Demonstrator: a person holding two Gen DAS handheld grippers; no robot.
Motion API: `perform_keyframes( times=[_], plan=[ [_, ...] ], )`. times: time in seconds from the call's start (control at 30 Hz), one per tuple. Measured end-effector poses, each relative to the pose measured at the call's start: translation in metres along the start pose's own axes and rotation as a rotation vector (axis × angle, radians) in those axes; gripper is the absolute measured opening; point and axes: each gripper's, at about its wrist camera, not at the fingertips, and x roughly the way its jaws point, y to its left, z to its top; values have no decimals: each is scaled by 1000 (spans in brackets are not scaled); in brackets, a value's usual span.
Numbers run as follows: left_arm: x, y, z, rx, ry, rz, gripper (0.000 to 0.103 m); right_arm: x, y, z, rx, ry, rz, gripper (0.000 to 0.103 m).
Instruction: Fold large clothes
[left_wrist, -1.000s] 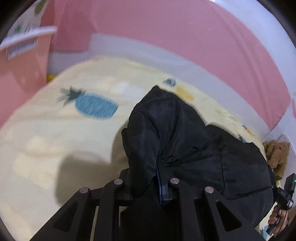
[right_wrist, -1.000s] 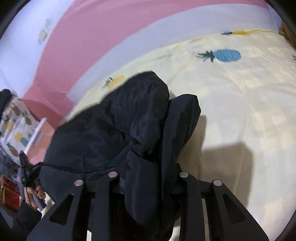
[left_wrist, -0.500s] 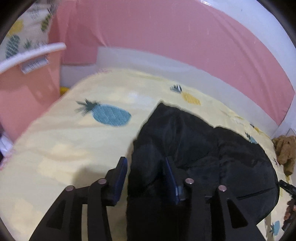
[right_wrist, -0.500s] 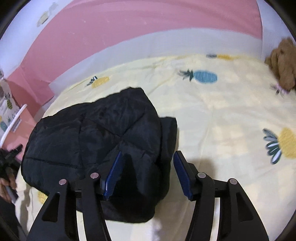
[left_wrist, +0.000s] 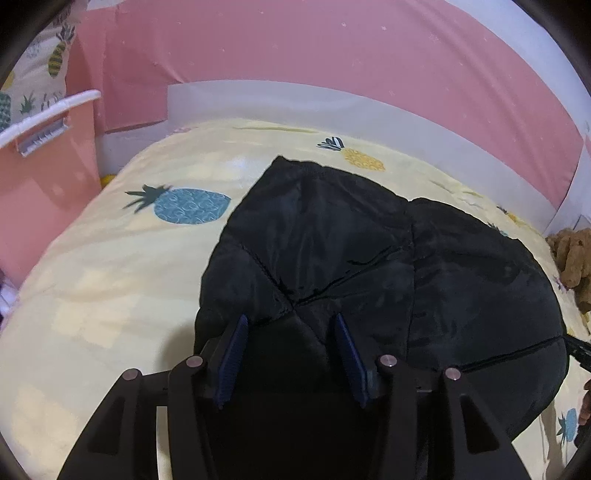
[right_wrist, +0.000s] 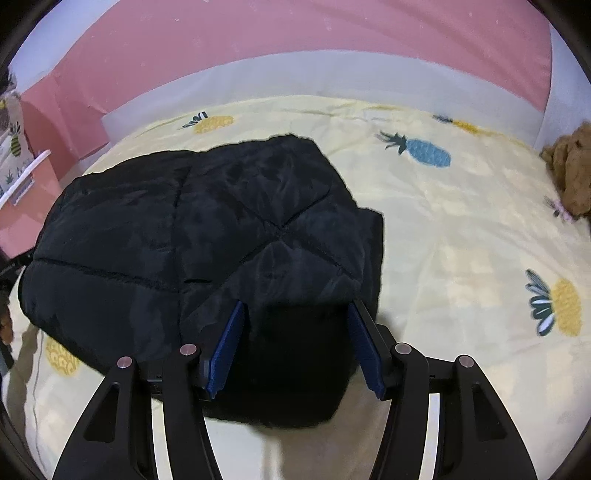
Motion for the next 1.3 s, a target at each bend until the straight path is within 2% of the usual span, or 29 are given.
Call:
perform_keyframes(
  times=[0.13, 0.23, 0.5, 0.7, 1.03, 1.3],
  plan=[
    [-32, -13, -4, 24, -26, 35, 49, -32, 11, -10, -27, -43, -7, 58],
    [-60, -28, -12, 41, -51, 34, 49, -57, 20, -23, -42, -68, -1, 58],
    [-138, -76, -65, 79, -67, -20, 59, -127, 42, -68, -53, -129, 20, 59],
    [-189, -104, -109, 105, -75, -50, 61, -165, 63, -101, -86, -157, 20, 65],
    [-235, -110, -164, 77, -34, -52, 61, -193, 93, -142, -114, -140, 61, 65],
    [-244, -107, -178, 74, -13, -46, 61, -201, 109, -154, -159, -153, 50, 65]
  ],
)
